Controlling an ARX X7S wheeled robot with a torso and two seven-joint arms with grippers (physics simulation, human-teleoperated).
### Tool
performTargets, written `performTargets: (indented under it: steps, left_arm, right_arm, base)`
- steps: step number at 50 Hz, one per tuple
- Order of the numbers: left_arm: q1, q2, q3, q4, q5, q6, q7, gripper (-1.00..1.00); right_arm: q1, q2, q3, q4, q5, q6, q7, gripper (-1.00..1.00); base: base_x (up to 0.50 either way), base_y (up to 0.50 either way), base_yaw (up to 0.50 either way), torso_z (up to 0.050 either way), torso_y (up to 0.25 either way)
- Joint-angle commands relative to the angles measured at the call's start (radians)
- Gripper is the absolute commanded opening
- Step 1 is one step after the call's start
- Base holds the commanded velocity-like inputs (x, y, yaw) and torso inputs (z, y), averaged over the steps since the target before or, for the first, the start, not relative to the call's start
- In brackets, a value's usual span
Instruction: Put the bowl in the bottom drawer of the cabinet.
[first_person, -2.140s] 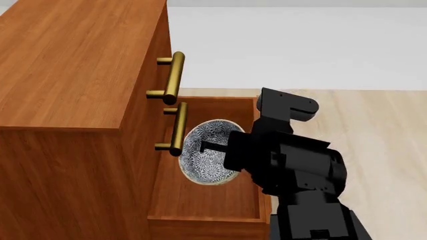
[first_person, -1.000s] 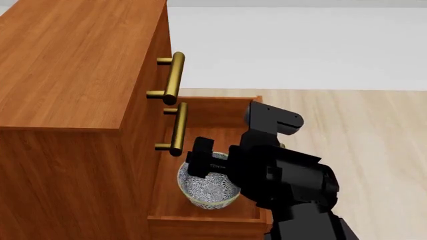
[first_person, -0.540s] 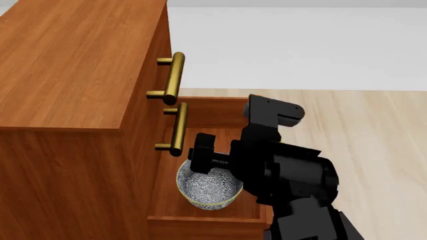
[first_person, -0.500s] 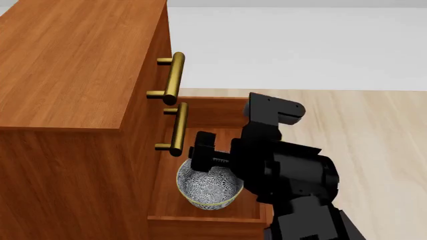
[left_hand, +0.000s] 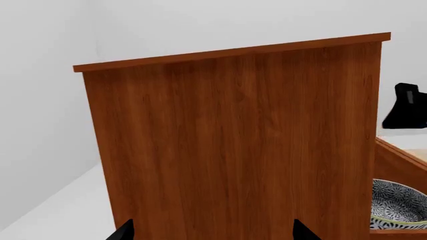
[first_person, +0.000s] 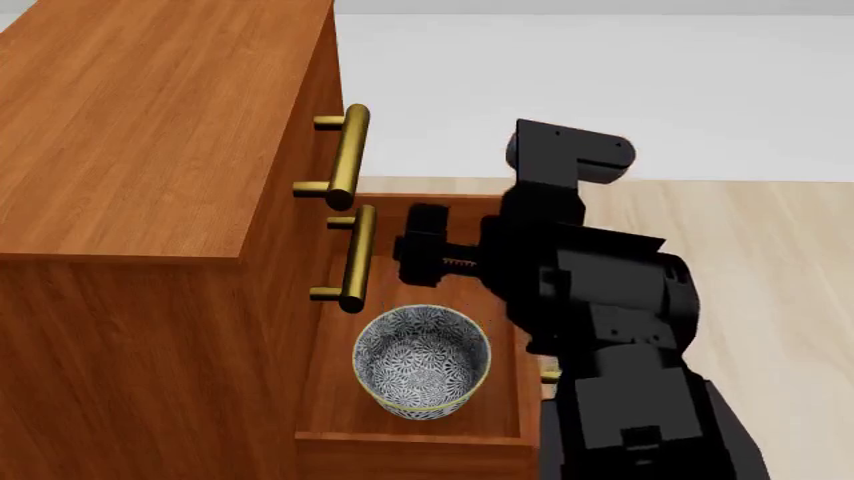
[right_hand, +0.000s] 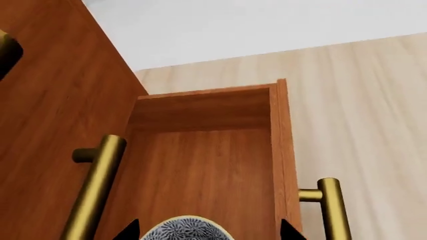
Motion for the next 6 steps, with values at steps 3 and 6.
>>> performTargets:
  steps: [3,6]
  left_arm:
    - [-0.011,-0.002,0.004,-0.004,-0.005,-0.005,-0.001,1.0]
    - [-0.012,-0.002,0.004,-0.005,-0.005,-0.005,-0.001,1.0]
  right_arm:
    - [0.036,0.017,0.083,-0.003,-0.117,-0.002,-0.033,1.0]
    - [0.029,0.028,0.083,-0.032,-0.117,0.015,-0.032,1.0]
  base:
    - [0.0,0.0,0.0,0.0,0.0]
    - [0.0,0.0,0.0,0.0,0.0]
